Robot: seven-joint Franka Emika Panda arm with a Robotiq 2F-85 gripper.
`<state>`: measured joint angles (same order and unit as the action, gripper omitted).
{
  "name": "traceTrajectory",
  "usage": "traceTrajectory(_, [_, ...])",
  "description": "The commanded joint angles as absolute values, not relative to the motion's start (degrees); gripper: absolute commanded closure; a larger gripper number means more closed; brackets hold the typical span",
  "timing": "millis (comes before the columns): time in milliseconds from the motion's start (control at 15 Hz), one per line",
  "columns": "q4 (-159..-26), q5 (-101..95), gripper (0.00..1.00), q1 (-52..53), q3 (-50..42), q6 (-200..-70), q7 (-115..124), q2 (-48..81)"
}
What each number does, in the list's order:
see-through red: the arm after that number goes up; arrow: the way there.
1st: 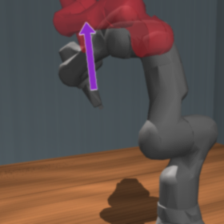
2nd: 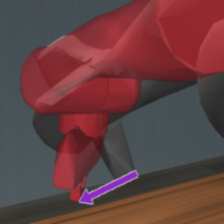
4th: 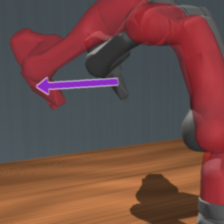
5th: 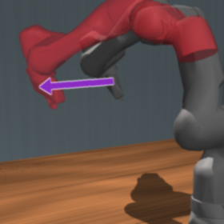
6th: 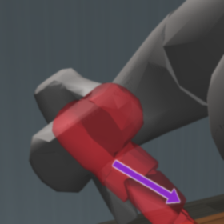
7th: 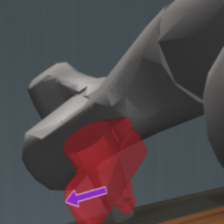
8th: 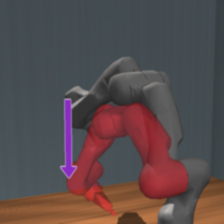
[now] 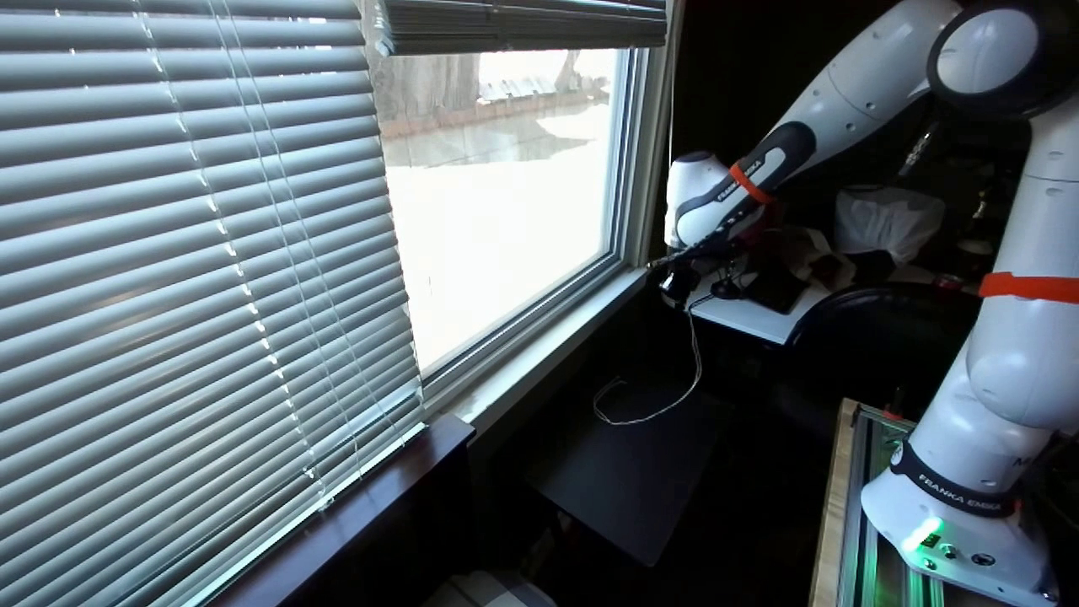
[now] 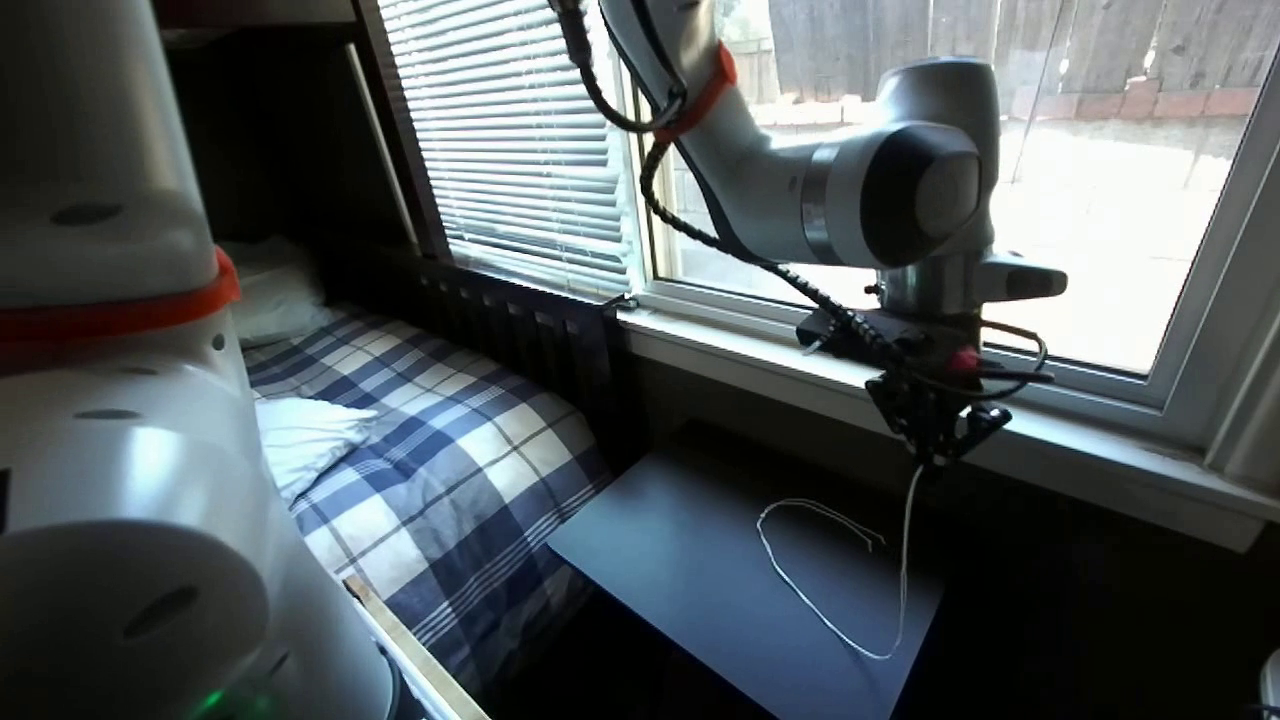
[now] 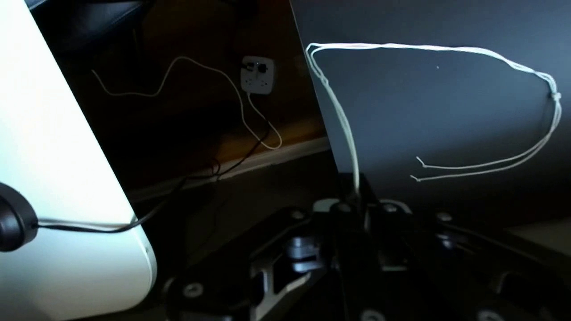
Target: Open the blinds on the right window.
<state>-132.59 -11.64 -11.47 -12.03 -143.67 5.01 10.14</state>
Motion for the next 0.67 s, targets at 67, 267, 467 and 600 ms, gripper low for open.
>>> traceTrajectory(67, [-131.5, -9.9, 0.99, -11.9, -13.1, -147.9, 5.6, 20.8])
traceTrajectory(267, [-129.5, -8.8, 0.99, -11.7, -13.2, -148.3, 5.5, 23.5])
traceTrajectory(467, [-127.9, -6.3, 0.64, -12.3, -12.6, -147.3, 4.5, 23.8])
traceTrajectory(600, [-127.5, -4.5, 0.49, -12.6, -12.3, -146.7, 3.9, 23.3])
